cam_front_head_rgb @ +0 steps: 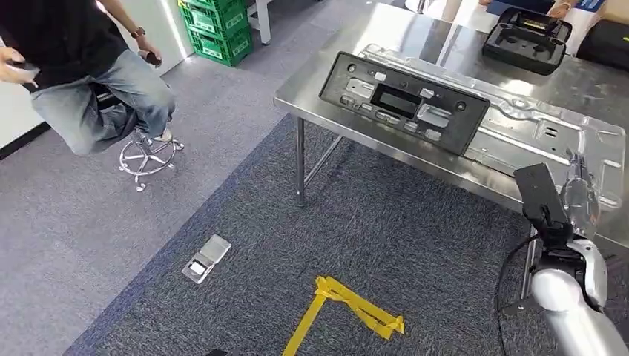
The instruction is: Take the parts from the cabinet and place them on the table.
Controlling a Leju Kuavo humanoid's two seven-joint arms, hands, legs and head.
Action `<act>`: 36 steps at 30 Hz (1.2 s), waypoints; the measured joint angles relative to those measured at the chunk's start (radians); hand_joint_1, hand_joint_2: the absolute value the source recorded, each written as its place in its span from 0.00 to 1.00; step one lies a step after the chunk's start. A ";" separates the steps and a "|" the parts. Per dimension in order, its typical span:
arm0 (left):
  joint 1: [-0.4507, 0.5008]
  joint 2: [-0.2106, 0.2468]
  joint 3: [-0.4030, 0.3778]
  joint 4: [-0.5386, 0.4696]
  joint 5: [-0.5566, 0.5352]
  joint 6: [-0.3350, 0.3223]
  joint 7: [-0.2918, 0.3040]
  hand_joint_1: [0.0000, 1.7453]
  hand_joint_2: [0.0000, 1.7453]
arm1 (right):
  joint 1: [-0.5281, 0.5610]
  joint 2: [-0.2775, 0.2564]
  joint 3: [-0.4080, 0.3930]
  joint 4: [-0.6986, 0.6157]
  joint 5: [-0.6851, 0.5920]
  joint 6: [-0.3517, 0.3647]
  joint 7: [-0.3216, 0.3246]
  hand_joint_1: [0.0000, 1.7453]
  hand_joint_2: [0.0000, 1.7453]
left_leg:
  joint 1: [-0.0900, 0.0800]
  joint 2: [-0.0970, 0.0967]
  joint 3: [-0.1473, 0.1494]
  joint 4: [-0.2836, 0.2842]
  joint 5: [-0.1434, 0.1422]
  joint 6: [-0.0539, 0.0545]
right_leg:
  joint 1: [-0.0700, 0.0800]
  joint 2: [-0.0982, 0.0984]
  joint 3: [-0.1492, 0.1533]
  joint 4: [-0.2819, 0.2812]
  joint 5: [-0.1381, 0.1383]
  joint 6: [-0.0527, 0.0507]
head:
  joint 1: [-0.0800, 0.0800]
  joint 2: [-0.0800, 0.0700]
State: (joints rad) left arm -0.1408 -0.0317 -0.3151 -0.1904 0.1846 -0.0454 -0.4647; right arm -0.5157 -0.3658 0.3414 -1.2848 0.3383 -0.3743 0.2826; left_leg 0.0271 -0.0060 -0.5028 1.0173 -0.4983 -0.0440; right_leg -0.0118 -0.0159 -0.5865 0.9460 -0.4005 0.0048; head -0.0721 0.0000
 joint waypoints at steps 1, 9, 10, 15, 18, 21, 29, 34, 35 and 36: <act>0.001 0.000 0.000 0.000 0.003 -0.001 -0.005 0.00 0.00 | 0.007 0.001 -0.004 -0.011 -0.014 -0.011 -0.019 0.00 0.00 | -0.008 -0.008 0.026 -0.044 -0.019 0.013 | 0.001 0.000 -0.014 0.016 -0.001 0.006 | -0.003 0.000; 0.024 -0.017 0.021 0.000 0.030 0.000 -0.030 0.00 0.00 | 0.141 0.008 -0.063 -0.057 -0.160 -0.043 -0.103 0.00 0.00 | -0.007 -0.007 -0.020 -0.037 0.010 0.079 | 0.000 0.003 -0.134 0.289 -0.148 0.041 | 0.004 0.000; 0.028 -0.020 0.025 0.000 0.032 0.000 -0.032 0.00 0.00 | 0.167 0.008 -0.075 -0.056 -0.184 -0.043 -0.128 0.00 0.00 | -0.009 -0.008 -0.025 -0.036 0.014 0.079 | 0.000 0.004 -0.154 0.344 -0.165 0.040 | 0.003 0.000; 0.039 -0.021 0.035 0.000 0.047 0.000 -0.035 0.00 0.00 | 0.244 0.006 -0.135 -0.027 -0.223 -0.056 -0.215 0.00 0.00 | -0.022 -0.005 -0.029 -0.037 0.020 0.080 | 0.017 0.003 0.026 0.041 -0.037 -0.017 | 0.003 0.000; 0.037 -0.026 0.045 0.000 0.054 0.000 -0.029 0.00 0.00 | 0.280 0.001 -0.174 0.037 -0.246 -0.055 -0.295 0.00 0.00 | -0.021 -0.003 -0.036 -0.038 0.024 0.066 | 0.026 -0.010 0.034 0.016 -0.044 -0.026 | 0.002 0.000; 0.038 -0.026 0.053 0.000 0.065 0.000 -0.029 0.00 0.00 | 0.317 0.002 -0.209 0.131 -0.276 -0.046 -0.401 0.00 0.00 | -0.022 -0.001 -0.029 -0.051 0.028 0.051 | 0.026 -0.010 0.045 -0.012 -0.033 -0.029 | 0.002 0.000; 0.048 -0.010 0.077 0.000 0.080 0.003 -0.027 0.00 0.00 | 0.386 0.054 -0.274 0.495 -0.363 -0.019 -0.651 0.00 0.00 | -0.020 0.001 -0.129 0.159 -0.044 0.029 | 0.005 -0.006 0.050 -0.032 -0.017 -0.022 | -0.005 0.000; 0.042 -0.008 0.087 0.000 0.083 0.003 -0.025 0.00 0.00 | 0.385 0.068 -0.301 0.632 -0.360 0.004 -0.613 0.00 0.00 | -0.018 -0.012 -0.030 -0.037 0.019 0.050 | 0.007 0.007 0.033 0.008 -0.033 0.007 | -0.006 0.000; 0.043 -0.008 0.089 0.000 0.085 0.003 -0.025 0.00 0.00 | 0.387 0.071 -0.304 0.662 -0.360 0.015 -0.612 0.00 0.00 | -0.020 -0.011 -0.030 -0.036 0.019 0.055 | 0.006 0.007 0.034 0.005 -0.030 0.010 | -0.007 0.000; 0.043 -0.008 0.093 0.000 0.089 0.003 -0.024 0.00 0.00 | 0.391 0.076 -0.309 0.701 -0.360 0.025 -0.614 0.00 0.00 | -0.014 -0.011 -0.030 -0.038 0.024 0.063 | 0.006 0.007 0.033 0.008 -0.030 0.012 | -0.008 0.000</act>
State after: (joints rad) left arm -0.0981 -0.0401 -0.2217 -0.1904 0.2739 -0.0420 -0.4883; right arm -0.1249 -0.2896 0.0325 -0.5837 -0.0217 -0.3488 -0.3315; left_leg 0.0134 -0.0165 -0.5326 0.9790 -0.4745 0.0188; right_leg -0.0061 -0.0086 -0.5537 0.9535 -0.4310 0.0172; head -0.0797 0.0000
